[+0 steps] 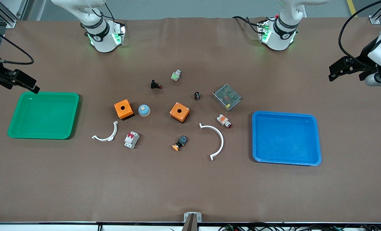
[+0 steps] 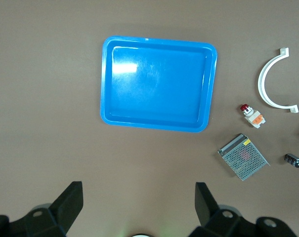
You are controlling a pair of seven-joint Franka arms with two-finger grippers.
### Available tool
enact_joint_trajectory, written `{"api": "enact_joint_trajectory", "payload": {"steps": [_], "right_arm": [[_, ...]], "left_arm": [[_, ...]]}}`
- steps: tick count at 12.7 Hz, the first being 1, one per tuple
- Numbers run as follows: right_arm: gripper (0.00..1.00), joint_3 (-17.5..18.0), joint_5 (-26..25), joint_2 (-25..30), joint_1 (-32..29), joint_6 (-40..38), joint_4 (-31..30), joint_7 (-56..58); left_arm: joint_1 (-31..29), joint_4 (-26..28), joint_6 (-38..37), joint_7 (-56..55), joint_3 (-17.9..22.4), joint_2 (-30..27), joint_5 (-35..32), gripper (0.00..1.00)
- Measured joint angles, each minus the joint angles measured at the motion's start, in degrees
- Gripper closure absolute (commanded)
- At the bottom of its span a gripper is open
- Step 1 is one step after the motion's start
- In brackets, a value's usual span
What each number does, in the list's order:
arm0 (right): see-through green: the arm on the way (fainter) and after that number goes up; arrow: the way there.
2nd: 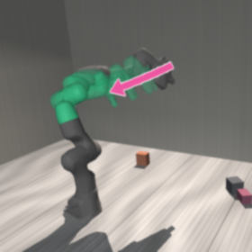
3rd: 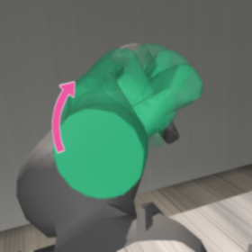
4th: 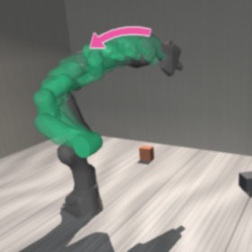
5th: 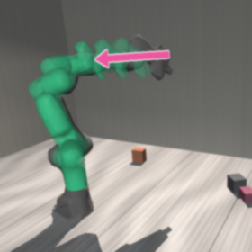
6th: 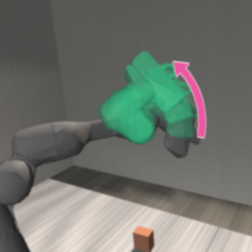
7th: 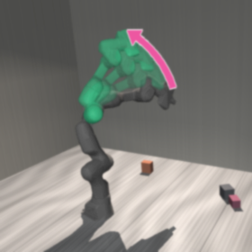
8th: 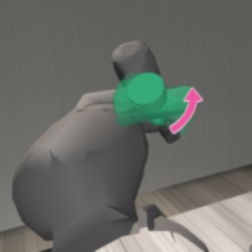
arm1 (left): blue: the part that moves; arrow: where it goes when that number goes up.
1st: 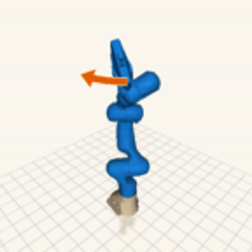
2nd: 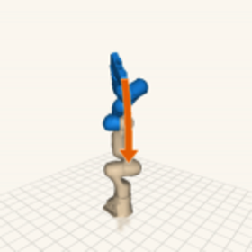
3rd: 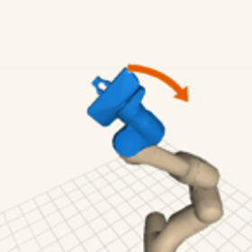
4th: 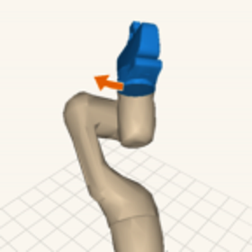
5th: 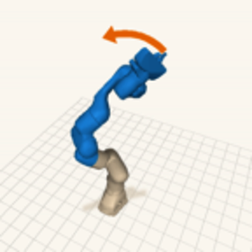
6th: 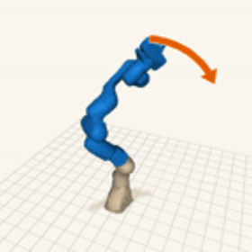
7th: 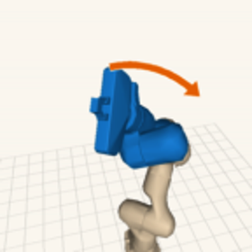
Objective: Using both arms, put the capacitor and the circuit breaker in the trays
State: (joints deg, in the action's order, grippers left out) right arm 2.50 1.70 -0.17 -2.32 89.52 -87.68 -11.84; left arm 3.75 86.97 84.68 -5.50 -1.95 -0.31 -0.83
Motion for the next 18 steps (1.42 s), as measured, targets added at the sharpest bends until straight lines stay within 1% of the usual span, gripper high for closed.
{"api": "enact_joint_trajectory", "payload": {"steps": [6,8,10,11,13,16,18], "right_arm": [[0.0,-0.17,0.0,-0.02,-0.04,-0.06,-0.01,0.0],[0.0,0.01,0.36,-0.34,0.17,-0.13,-0.38,-0.26],[0.0,0.21,2.09,-2.68,2.21,1.44,-1.57,-5.19],[0.0,0.33,2.58,-5.01,4.03,3.61,-2.13,-9.32],[0.0,0.52,2.63,-11.34,7.61,8.5,-2.55,-14.42],[0.0,0.53,2.66,-20.7,9.77,17.22,-2.8,-19.2],[0.0,0.54,2.71,-26.02,11.08,21.77,-2.83,-22.63]], "left_arm": [[0.28,0.0,-0.01,0.0,-0.35,0.0,-0.07,0.0],[0.45,0.09,-0.26,-0.03,-2.41,0.21,-0.07,0.0],[0.93,0.83,0.31,-1.58,-5.53,1.99,-0.08,0.0],[1.1,2.09,2.99,-2.99,-7.34,3.33,-0.09,0.0],[1.38,6.99,12.18,-8.49,-11.49,5.83,-0.07,0.0],[1.78,14.09,24.07,-22.11,-18.76,9.63,-0.06,0.0],[3.71,17.54,32.11,-30.39,-21.91,13.47,-0.08,0.03]]}}
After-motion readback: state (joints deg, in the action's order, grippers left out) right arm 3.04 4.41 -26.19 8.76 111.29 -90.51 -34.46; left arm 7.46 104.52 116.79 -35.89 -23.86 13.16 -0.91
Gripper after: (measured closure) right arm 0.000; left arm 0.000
